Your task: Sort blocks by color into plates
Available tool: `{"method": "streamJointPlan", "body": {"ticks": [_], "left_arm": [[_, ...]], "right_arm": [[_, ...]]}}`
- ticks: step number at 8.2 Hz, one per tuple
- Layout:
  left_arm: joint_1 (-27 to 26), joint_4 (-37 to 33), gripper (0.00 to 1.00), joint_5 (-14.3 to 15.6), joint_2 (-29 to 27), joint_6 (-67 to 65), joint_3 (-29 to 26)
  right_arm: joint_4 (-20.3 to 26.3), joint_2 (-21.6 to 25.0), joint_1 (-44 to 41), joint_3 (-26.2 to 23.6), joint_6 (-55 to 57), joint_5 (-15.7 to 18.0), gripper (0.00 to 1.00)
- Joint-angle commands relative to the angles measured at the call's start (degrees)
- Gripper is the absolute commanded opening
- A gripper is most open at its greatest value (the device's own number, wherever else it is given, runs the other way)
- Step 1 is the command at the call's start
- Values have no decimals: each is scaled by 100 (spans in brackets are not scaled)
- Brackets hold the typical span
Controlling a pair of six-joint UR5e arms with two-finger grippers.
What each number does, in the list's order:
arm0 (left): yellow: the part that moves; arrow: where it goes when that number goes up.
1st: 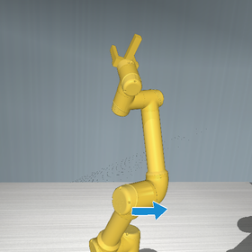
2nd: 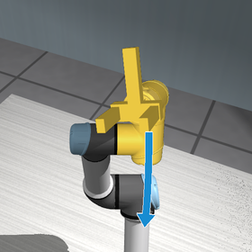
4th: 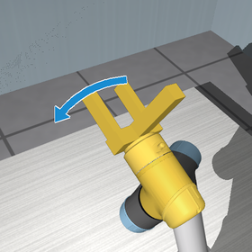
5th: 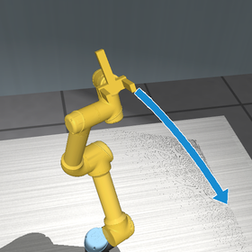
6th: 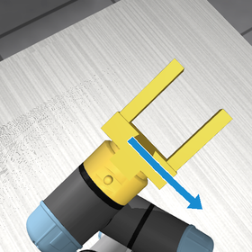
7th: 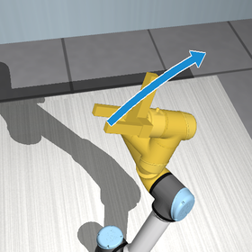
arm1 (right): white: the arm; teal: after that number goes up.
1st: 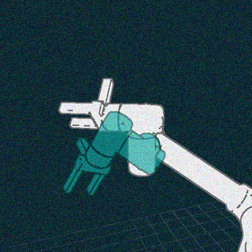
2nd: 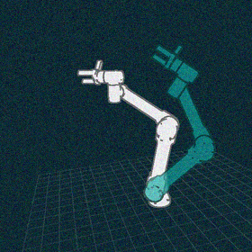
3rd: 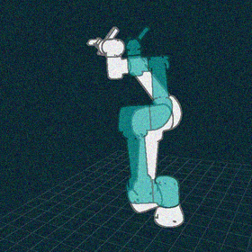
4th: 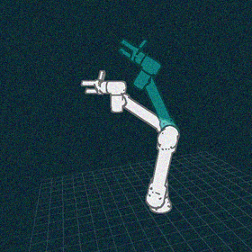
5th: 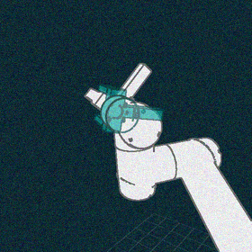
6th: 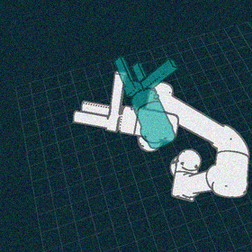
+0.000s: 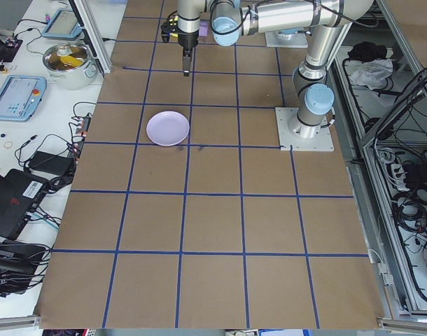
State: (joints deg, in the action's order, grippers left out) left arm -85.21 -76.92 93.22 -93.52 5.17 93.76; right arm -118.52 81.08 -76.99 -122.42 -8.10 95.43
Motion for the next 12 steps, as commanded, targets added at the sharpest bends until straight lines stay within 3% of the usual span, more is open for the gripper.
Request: {"method": "streamJointPlan", "body": {"ticks": [1,3,4,6,7,9,10,11,12], "left_arm": [[-65,28,100,-49,-27,19,11],[-66,28,100,-312,114,19,11],[-66,28,100,-313,114,19,20],[-66,28,100,-305,71,19,3],[-74,28,100,-305,36,19,11],[-57,202,100,-217,-26,-16,-6],[-13,229,100,-225,-79,-42,-41],[-22,160,100,-208,69,-34,19],[-100,159,100,-278,96,-60,46]], "right_arm": [[851,-5,-1,915,36,72,0],[2223,-651,-44,2723,80,-112,0],[2481,-1230,-71,3507,54,-156,0],[2518,-2337,-228,4975,1,-113,0],[2466,-2717,-281,5365,-16,-26,0],[2108,-2975,-396,5431,-25,168,0],[2001,-3141,-405,5378,-17,186,34],[1991,-3117,-405,5265,-8,186,83],[1974,-2986,-405,5064,18,186,100]]}}
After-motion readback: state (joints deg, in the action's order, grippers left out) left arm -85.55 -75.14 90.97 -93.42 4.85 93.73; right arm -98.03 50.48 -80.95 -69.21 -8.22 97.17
